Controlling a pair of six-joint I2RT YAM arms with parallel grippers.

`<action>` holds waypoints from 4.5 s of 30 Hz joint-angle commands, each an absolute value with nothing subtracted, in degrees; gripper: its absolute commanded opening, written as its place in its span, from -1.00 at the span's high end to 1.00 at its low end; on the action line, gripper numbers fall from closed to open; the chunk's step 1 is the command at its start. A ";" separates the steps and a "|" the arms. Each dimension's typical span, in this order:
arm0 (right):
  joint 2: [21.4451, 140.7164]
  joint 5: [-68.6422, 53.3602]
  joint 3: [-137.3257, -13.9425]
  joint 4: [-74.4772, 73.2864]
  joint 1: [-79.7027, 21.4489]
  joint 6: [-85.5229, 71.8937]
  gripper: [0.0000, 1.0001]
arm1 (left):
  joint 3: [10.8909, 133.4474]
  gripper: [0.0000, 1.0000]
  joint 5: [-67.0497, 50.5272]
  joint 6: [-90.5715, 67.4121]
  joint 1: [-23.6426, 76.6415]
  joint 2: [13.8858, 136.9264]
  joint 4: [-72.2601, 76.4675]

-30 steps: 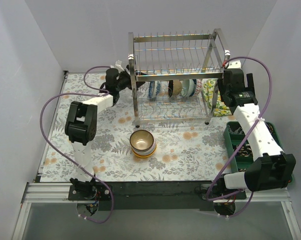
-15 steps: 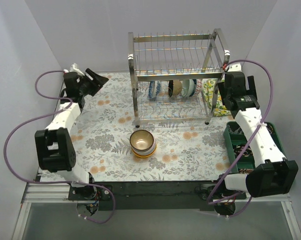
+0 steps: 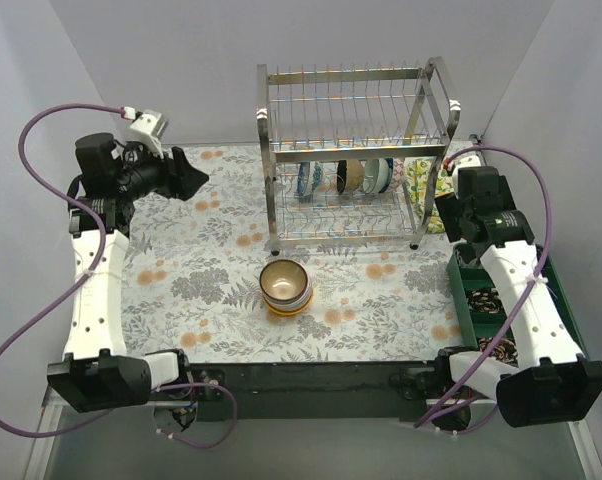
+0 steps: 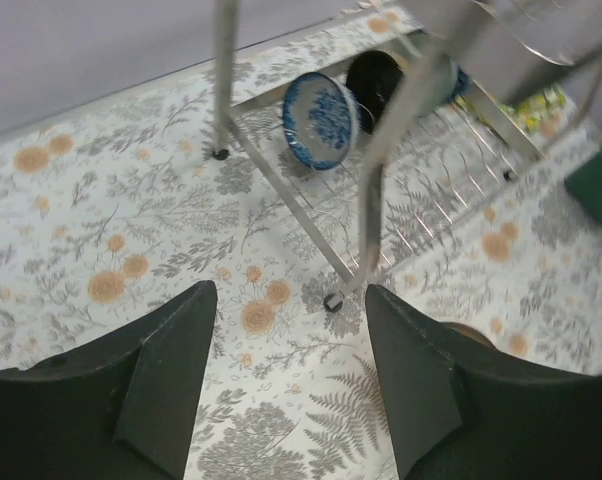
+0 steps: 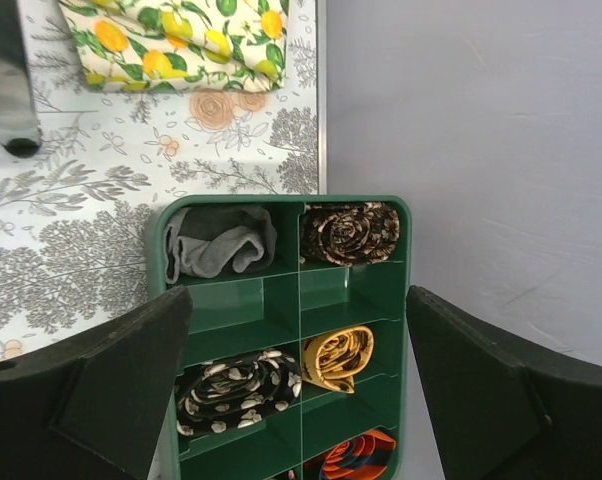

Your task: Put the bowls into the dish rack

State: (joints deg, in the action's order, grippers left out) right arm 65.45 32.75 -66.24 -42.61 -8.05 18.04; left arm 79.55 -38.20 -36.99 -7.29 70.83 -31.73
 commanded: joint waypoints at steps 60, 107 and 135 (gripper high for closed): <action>42.19 -17.84 -65.21 -51.42 4.04 3.96 -0.95 | 65.21 0.38 -11.34 8.70 53.79 79.80 -55.63; 43.60 -6.17 -64.77 -49.39 4.39 6.41 -0.89 | 98.97 1.00 -21.52 -4.12 53.96 90.70 -47.98; 48.51 17.84 -69.08 -52.47 5.01 14.15 -0.97 | 72.50 1.00 -21.19 -80.14 55.20 103.88 42.89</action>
